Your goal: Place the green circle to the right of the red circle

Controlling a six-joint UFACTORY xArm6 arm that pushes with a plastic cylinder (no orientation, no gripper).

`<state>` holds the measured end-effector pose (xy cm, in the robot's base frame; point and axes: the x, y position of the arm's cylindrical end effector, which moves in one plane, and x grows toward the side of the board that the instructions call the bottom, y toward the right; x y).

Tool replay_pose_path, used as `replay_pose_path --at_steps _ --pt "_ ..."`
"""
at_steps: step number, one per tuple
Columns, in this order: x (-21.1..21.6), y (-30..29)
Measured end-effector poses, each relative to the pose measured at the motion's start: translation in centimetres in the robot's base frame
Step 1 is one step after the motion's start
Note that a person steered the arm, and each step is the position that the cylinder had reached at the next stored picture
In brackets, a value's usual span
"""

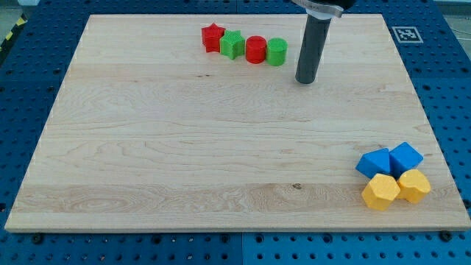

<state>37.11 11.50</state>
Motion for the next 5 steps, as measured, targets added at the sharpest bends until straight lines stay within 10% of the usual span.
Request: replay_pose_path --at_steps 5 --pt "4.9 10.6"
